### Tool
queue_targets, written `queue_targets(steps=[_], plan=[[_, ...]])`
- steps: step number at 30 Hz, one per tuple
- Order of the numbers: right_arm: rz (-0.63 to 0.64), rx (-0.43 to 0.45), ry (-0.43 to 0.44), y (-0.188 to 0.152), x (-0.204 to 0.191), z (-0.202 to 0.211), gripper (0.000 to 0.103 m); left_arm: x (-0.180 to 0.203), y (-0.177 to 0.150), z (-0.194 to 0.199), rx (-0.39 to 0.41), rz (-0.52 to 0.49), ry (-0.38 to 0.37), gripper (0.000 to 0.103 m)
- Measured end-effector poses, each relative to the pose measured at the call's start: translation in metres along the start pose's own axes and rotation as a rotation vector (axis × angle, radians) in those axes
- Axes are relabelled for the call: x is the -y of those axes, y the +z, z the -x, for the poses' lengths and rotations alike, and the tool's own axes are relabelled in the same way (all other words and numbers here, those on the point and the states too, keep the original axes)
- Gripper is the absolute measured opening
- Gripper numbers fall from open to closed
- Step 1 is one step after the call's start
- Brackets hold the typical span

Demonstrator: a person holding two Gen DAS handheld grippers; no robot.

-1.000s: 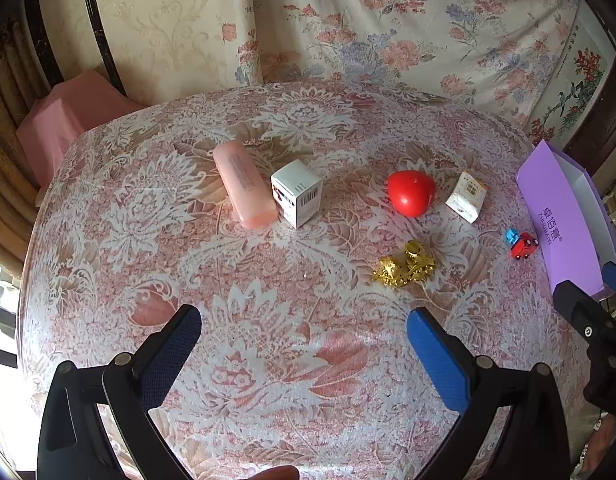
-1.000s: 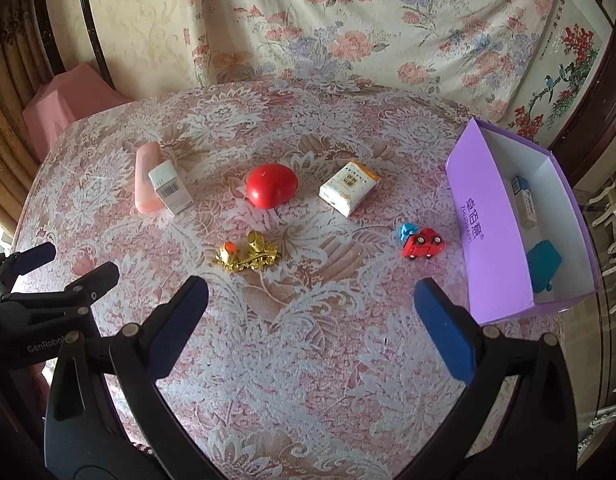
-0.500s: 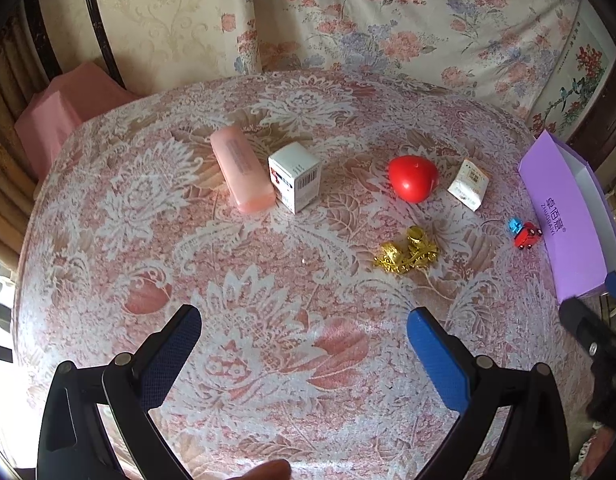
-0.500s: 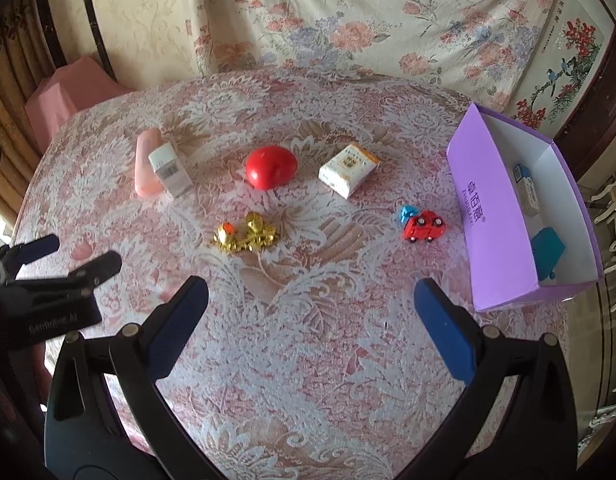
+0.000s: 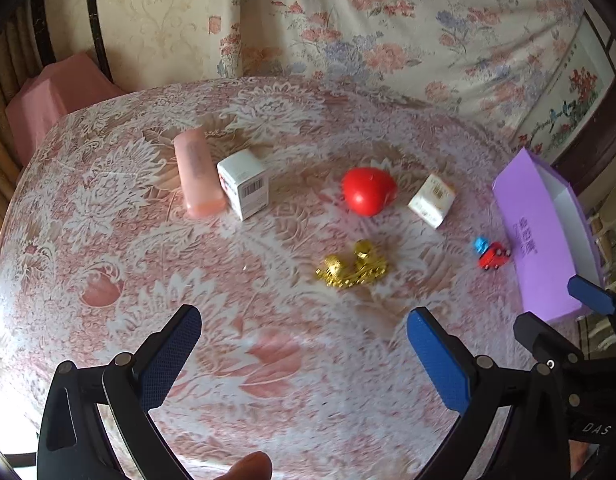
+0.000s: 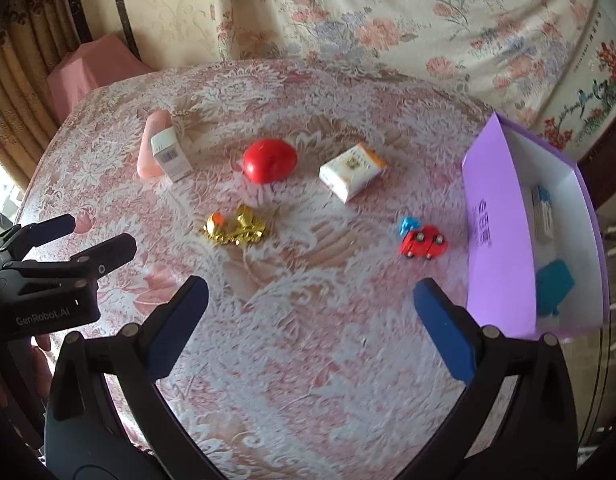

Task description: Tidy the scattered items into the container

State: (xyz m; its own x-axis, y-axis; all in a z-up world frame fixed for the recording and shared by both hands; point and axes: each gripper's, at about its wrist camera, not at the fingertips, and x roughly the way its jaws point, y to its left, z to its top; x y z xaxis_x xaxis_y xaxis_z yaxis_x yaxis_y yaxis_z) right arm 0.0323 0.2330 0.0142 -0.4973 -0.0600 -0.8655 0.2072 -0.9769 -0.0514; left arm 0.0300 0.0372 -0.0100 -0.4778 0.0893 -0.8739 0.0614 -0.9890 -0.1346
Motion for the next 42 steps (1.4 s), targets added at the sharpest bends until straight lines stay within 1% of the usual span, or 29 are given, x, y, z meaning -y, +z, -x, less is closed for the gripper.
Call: queue_targets(steps=[2,4,7,10,12,17,18,20,21,22,23,29,32,38,42], plan=[[0.008,0.006,0.02,0.002,0.007,-0.002,0.103,0.004,0.002,0.001,0.012,0.018,0.018,0.103],[0.018,0.012,0.044,0.002,0.013,-0.004,0.103,0.004,0.001,-0.001,0.007,0.037,0.034,0.103],[0.024,0.022,0.074,-0.004,0.023,-0.007,0.103,0.002,-0.008,-0.004,-0.016,0.065,0.031,0.103],[0.026,0.012,0.095,-0.014,0.033,-0.011,0.103,0.001,-0.021,-0.007,-0.028,0.09,0.027,0.103],[0.035,-0.003,0.098,-0.019,0.037,-0.015,0.103,0.002,-0.029,-0.01,-0.042,0.091,0.024,0.103],[0.05,-0.042,0.104,-0.026,0.041,-0.032,0.103,0.002,-0.033,-0.024,-0.06,0.09,0.012,0.103],[0.055,-0.048,0.102,-0.027,0.04,-0.037,0.102,0.003,-0.032,-0.026,-0.041,0.066,0.038,0.103],[0.067,-0.075,0.101,-0.031,0.032,-0.05,0.101,0.003,-0.033,-0.029,-0.006,0.022,0.086,0.103],[0.074,-0.086,0.099,-0.033,0.028,-0.056,0.097,0.001,-0.034,-0.032,0.004,0.003,0.106,0.103],[0.079,-0.093,0.093,-0.034,0.024,-0.061,0.094,-0.002,-0.034,-0.037,-0.001,-0.008,0.119,0.103],[0.08,-0.1,0.089,-0.034,0.022,-0.064,0.094,-0.005,-0.035,-0.041,-0.005,-0.02,0.131,0.103],[0.056,-0.106,0.051,-0.022,0.005,-0.077,0.093,-0.041,-0.027,-0.061,-0.038,0.011,0.144,0.103],[0.079,-0.1,0.045,-0.013,-0.015,-0.087,0.093,-0.068,-0.018,-0.071,-0.054,0.05,0.142,0.103],[0.048,-0.107,0.053,0.008,-0.051,-0.116,0.092,-0.108,0.005,-0.087,-0.048,0.073,0.149,0.103],[0.115,-0.097,0.044,0.015,-0.082,-0.129,0.092,-0.127,0.017,-0.096,-0.04,0.082,0.148,0.103]])
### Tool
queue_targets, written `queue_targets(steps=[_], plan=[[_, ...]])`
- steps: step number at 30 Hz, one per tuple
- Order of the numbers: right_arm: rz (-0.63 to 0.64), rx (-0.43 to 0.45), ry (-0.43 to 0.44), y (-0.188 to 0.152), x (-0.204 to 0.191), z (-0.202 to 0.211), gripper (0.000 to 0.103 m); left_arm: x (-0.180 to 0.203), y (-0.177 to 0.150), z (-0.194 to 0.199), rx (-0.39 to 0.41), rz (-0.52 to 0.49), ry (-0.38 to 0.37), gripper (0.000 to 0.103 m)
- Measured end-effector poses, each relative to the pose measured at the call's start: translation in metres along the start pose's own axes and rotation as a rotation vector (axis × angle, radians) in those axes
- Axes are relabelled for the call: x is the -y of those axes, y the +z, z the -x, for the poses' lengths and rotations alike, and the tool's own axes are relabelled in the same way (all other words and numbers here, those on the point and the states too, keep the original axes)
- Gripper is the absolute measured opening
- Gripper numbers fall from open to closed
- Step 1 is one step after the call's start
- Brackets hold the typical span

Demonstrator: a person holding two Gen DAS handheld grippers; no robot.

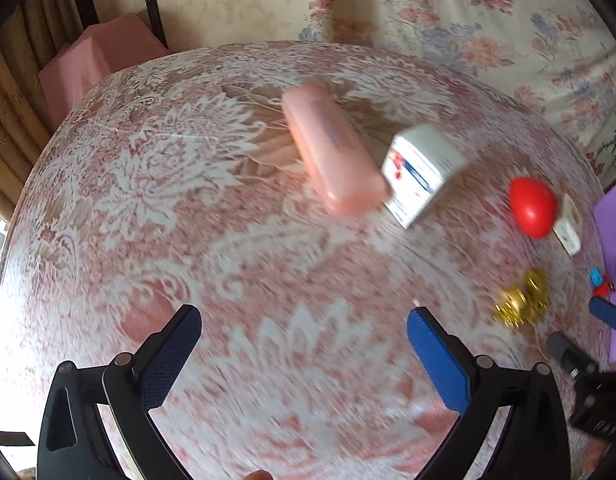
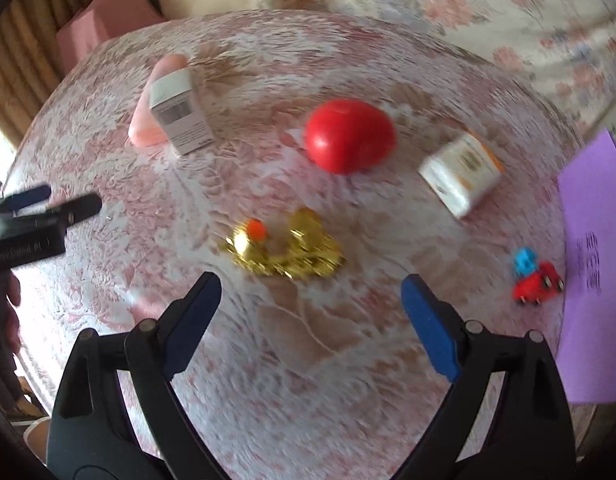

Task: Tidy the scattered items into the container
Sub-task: 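Move the right tool toward the gold ornament while the left tool approaches the pink case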

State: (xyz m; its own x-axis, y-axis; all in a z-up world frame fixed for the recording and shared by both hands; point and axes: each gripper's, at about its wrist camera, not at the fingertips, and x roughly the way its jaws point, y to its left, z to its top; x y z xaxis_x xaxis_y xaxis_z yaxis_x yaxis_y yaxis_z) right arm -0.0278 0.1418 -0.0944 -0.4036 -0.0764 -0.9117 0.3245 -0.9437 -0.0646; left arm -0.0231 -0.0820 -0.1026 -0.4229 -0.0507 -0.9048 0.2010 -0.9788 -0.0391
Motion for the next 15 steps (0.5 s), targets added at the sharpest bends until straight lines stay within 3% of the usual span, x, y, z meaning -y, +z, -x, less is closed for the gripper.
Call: queue_targets(steps=[9,15], plan=[[0.054,-0.017,-0.031,0.014,-0.024,-0.029,0.092,-0.011,0.019,-0.016,0.0,-0.026,-0.008,0.103],[-0.014,-0.051,-0.036,0.009,-0.016,-0.042,0.086,0.001,0.034,-0.025,0.003,-0.078,-0.021,0.103]])
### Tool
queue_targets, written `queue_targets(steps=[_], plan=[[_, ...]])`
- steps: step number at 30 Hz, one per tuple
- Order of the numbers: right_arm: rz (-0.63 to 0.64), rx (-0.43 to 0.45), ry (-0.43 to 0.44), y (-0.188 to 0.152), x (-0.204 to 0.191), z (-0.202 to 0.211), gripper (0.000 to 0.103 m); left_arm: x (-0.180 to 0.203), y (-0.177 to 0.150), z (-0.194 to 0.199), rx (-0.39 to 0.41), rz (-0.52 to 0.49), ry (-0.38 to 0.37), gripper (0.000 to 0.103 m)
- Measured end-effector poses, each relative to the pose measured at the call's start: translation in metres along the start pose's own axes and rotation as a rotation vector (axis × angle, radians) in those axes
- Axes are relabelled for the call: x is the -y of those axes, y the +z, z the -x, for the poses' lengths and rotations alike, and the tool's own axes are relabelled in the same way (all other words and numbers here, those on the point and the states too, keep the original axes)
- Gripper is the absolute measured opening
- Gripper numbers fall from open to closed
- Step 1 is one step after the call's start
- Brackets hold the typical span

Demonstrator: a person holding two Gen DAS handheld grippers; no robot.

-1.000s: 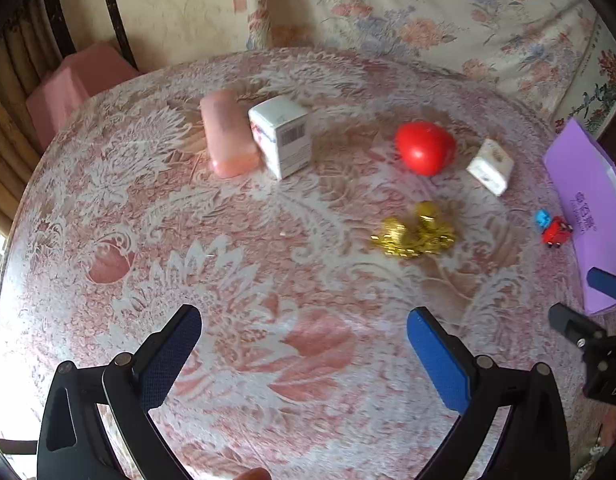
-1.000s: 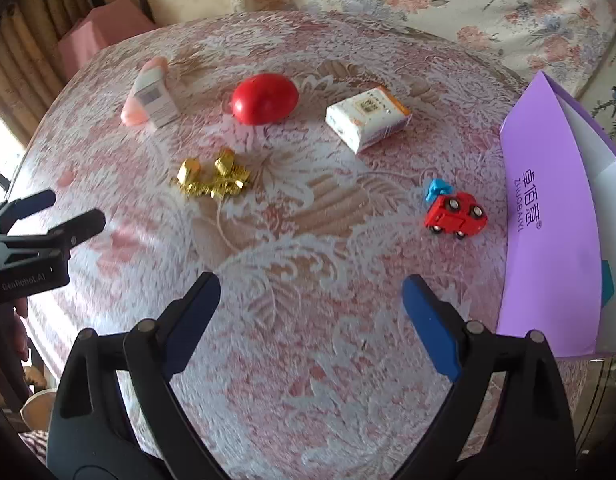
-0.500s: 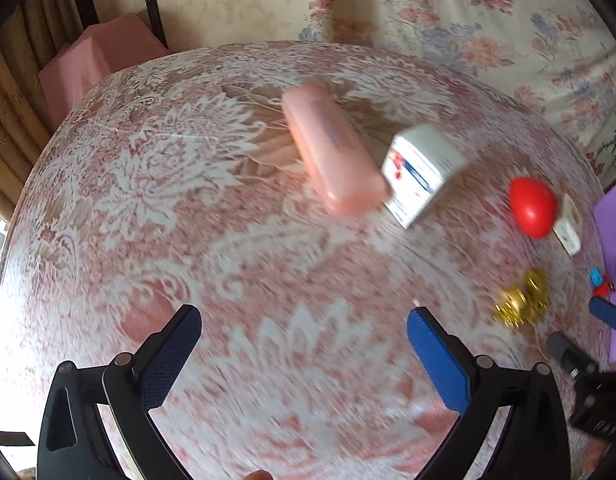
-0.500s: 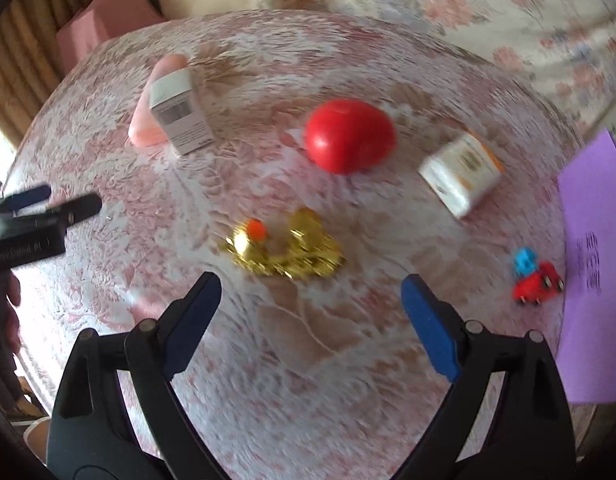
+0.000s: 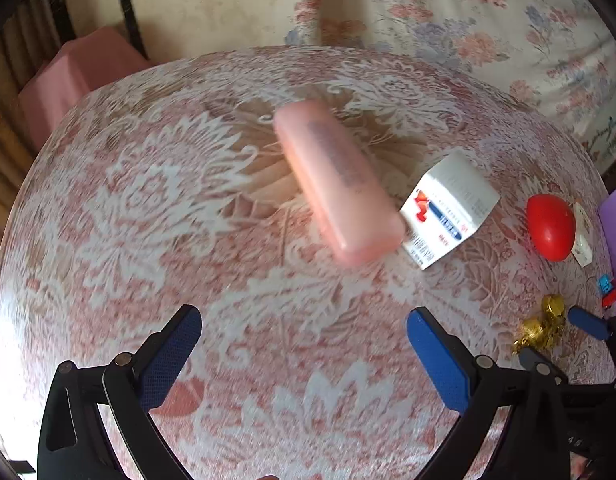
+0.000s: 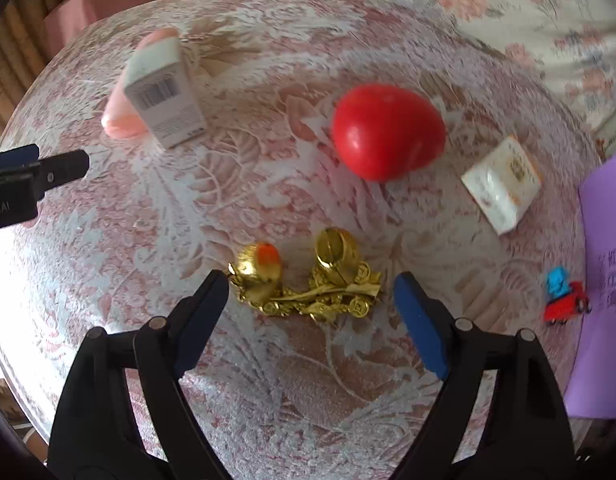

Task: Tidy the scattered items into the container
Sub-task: 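Move the right tool toward the gold ornament while the left tool approaches the pink case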

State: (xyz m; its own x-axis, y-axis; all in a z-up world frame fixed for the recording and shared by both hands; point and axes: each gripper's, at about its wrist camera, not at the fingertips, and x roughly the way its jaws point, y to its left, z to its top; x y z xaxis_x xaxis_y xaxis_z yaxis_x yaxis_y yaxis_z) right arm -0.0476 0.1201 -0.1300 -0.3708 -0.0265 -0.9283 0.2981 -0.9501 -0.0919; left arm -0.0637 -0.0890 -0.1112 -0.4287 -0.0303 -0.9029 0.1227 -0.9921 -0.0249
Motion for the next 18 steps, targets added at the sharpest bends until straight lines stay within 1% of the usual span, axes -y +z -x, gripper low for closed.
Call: queue_targets(steps=[3,7,10,12,15,18], plan=[[-0.03,-0.007,-0.001,-0.006,0.002,-0.004,0.085,0.007,0.01,-0.008,-0.003,-0.026,0.007,0.103],[-0.019,0.001,-0.049,-0.008,-0.006,-0.006,0.086,0.011,0.021,-0.017,-0.002,-0.032,0.017,0.103],[-0.01,0.001,-0.083,-0.01,-0.011,-0.009,0.086,0.014,0.026,-0.025,-0.01,-0.045,0.044,0.103],[-0.014,0.009,-0.086,-0.012,-0.013,-0.009,0.086,0.016,0.031,-0.03,-0.016,-0.038,0.046,0.103],[-0.007,0.016,-0.089,-0.015,-0.016,-0.006,0.085,0.02,0.037,-0.031,-0.01,-0.043,0.072,0.103],[-0.005,0.038,-0.087,-0.021,-0.017,-0.004,0.085,0.022,0.042,-0.03,-0.001,-0.024,0.079,0.103]])
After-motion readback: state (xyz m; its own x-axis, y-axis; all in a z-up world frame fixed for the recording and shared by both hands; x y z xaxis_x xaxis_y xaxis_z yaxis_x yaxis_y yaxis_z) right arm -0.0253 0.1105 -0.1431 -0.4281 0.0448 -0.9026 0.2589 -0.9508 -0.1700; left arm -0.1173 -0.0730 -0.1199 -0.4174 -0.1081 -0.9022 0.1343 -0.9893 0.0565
